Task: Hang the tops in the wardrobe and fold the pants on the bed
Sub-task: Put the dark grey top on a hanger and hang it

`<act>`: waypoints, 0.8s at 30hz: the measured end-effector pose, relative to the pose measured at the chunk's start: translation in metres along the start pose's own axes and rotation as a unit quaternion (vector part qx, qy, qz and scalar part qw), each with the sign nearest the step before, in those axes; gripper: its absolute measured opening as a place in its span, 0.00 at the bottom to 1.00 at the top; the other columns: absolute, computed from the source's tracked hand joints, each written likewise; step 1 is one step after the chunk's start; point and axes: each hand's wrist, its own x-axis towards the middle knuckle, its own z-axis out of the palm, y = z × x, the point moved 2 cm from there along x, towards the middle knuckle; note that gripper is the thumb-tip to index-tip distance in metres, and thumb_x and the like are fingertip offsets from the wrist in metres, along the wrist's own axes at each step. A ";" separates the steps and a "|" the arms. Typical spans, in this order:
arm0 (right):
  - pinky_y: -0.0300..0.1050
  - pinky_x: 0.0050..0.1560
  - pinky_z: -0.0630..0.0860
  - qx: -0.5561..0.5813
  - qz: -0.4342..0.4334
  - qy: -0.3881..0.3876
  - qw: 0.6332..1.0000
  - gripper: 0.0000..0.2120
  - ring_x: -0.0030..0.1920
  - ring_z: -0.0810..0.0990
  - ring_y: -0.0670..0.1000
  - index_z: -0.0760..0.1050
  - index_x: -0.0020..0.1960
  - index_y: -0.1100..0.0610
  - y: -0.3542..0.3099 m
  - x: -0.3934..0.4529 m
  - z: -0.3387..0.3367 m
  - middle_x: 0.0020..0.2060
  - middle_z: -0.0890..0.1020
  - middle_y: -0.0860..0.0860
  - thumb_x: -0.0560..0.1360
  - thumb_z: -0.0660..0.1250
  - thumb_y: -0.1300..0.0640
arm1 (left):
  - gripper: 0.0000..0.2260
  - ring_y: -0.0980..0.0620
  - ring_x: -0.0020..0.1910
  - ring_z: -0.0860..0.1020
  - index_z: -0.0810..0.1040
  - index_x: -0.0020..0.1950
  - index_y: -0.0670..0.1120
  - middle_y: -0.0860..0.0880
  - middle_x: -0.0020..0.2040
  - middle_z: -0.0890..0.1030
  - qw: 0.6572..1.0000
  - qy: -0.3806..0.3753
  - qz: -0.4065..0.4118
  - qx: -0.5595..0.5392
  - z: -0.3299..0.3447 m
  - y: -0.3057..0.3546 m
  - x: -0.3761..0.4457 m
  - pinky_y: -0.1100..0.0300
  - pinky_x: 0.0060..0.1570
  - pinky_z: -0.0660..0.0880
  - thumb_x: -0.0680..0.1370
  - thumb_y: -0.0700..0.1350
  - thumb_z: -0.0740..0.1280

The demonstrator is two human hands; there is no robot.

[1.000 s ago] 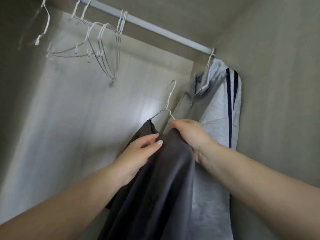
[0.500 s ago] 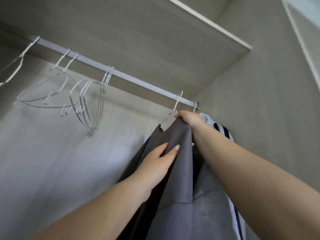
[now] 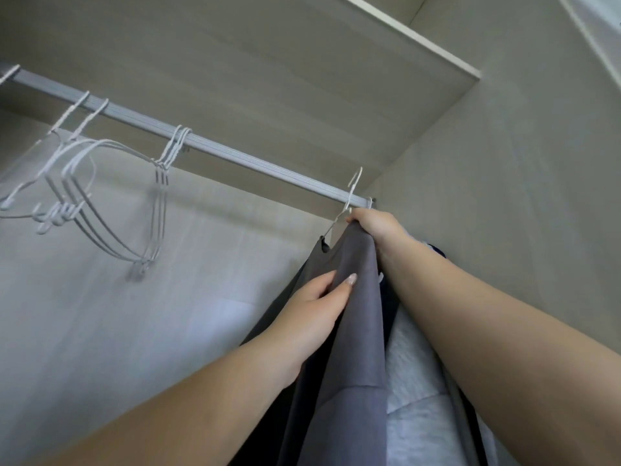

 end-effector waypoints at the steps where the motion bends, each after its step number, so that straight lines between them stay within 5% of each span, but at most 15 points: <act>1: 0.39 0.27 0.70 -0.035 -0.003 -0.005 0.999 0.03 0.34 0.75 0.52 0.74 0.42 0.61 0.000 0.005 -0.003 0.36 0.76 0.53 0.75 0.64 0.62 | 0.15 0.62 0.60 0.76 0.77 0.62 0.62 0.62 0.59 0.80 1.000 0.001 -0.001 -0.002 0.004 -0.001 0.003 0.59 0.63 0.71 0.76 0.60 0.64; 5: 0.42 0.42 0.74 -0.104 -0.005 -0.024 0.994 0.08 0.49 0.79 0.55 0.76 0.51 0.63 0.011 0.017 -0.006 0.50 0.81 0.58 0.75 0.66 0.60 | 0.26 0.62 0.65 0.70 0.71 0.70 0.57 0.61 0.66 0.73 0.999 0.028 -0.017 -0.012 0.012 -0.005 0.010 0.60 0.68 0.65 0.73 0.62 0.67; 7: 0.45 0.52 0.74 -0.133 0.005 -0.023 0.991 0.12 0.55 0.79 0.57 0.76 0.55 0.65 0.019 0.021 -0.006 0.54 0.81 0.58 0.76 0.66 0.58 | 0.26 0.64 0.63 0.70 0.71 0.70 0.56 0.61 0.66 0.73 1.000 0.021 -0.022 -0.007 0.014 -0.007 0.006 0.66 0.62 0.66 0.73 0.62 0.67; 10: 0.41 0.51 0.70 -0.208 0.004 -0.016 0.978 0.16 0.59 0.77 0.56 0.75 0.59 0.67 0.022 0.025 -0.010 0.56 0.80 0.57 0.77 0.64 0.57 | 0.24 0.67 0.58 0.70 0.72 0.69 0.57 0.63 0.65 0.72 0.999 0.014 -0.029 0.010 0.018 -0.009 -0.002 0.74 0.49 0.64 0.74 0.61 0.66; 13: 0.42 0.56 0.69 -0.264 0.009 -0.015 0.964 0.17 0.63 0.74 0.57 0.74 0.62 0.67 0.027 0.024 -0.011 0.62 0.77 0.61 0.81 0.57 0.56 | 0.24 0.68 0.56 0.69 0.72 0.69 0.57 0.63 0.65 0.72 0.999 -0.001 -0.042 0.014 0.022 -0.002 -0.010 0.75 0.46 0.63 0.75 0.60 0.66; 18: 0.46 0.55 0.73 -0.248 -0.047 0.035 0.967 0.14 0.58 0.78 0.57 0.77 0.57 0.62 0.035 0.022 -0.008 0.55 0.81 0.58 0.78 0.60 0.57 | 0.22 0.64 0.66 0.68 0.70 0.70 0.57 0.59 0.70 0.70 0.999 0.013 -0.045 0.016 0.012 0.007 -0.026 0.62 0.67 0.64 0.76 0.58 0.65; 22: 0.39 0.47 0.70 -0.135 -0.181 0.094 0.970 0.11 0.47 0.79 0.48 0.79 0.55 0.55 0.038 -0.015 -0.008 0.48 0.82 0.50 0.75 0.62 0.58 | 0.22 0.63 0.65 0.68 0.70 0.69 0.58 0.58 0.69 0.70 0.998 0.038 -0.057 0.015 0.004 0.013 -0.045 0.59 0.68 0.64 0.76 0.58 0.65; 24: 0.41 0.52 0.72 -0.147 -0.272 0.108 0.945 0.10 0.51 0.79 0.49 0.79 0.54 0.56 0.038 -0.041 -0.006 0.48 0.80 0.48 0.75 0.63 0.60 | 0.20 0.62 0.62 0.71 0.71 0.68 0.59 0.58 0.66 0.72 0.997 0.055 -0.059 0.008 0.000 0.016 -0.055 0.59 0.65 0.66 0.76 0.58 0.66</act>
